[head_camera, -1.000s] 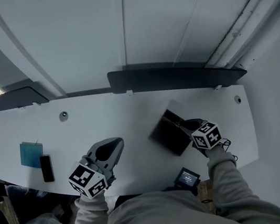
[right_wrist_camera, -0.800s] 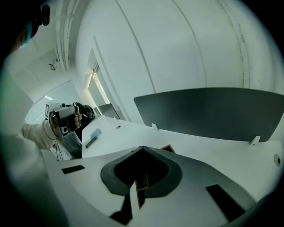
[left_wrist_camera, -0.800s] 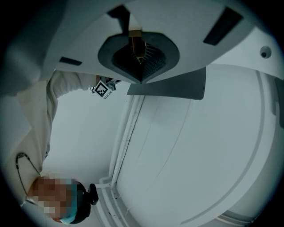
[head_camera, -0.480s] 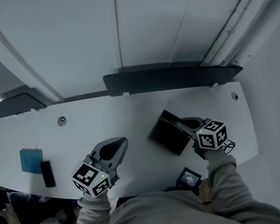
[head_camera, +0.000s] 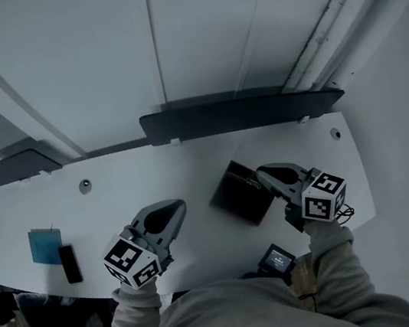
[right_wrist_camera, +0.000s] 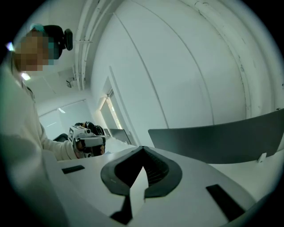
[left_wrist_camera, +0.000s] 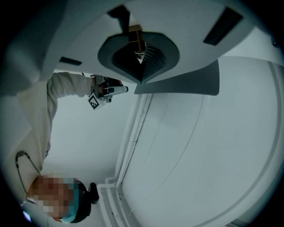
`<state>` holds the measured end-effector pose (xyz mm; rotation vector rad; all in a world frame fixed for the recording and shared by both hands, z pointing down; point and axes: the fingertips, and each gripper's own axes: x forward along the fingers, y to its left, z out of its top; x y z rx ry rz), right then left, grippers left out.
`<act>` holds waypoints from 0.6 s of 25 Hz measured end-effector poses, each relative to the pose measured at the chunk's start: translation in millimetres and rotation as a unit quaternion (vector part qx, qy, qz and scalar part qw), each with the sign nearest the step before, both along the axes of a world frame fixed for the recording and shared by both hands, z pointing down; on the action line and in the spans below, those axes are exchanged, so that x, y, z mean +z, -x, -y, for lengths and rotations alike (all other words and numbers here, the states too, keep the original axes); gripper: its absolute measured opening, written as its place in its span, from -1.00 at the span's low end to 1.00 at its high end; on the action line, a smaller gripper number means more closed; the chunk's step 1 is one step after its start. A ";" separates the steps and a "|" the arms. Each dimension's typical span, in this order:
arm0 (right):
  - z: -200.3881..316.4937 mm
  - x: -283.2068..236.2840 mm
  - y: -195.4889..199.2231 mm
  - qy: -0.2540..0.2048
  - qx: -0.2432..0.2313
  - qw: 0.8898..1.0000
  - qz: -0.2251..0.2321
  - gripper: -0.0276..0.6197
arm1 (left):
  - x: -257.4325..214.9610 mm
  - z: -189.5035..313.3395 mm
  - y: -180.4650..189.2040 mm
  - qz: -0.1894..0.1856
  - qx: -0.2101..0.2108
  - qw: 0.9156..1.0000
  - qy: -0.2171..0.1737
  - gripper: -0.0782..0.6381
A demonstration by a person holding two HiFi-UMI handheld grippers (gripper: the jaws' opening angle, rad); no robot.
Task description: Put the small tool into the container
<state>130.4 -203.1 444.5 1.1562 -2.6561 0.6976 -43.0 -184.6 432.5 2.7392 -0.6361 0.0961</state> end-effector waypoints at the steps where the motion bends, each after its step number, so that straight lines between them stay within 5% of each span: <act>1: -1.8 -9.6 1.0 -0.009 -0.004 1.000 0.009 -0.85 | -4.5 0.2 -4.2 -0.001 0.005 1.000 -0.005 -0.78; 15: -28.4 -75.7 16.9 -0.068 -0.023 0.997 0.040 -0.85 | -46.1 0.4 -33.0 -0.013 0.045 0.998 -0.050 -0.78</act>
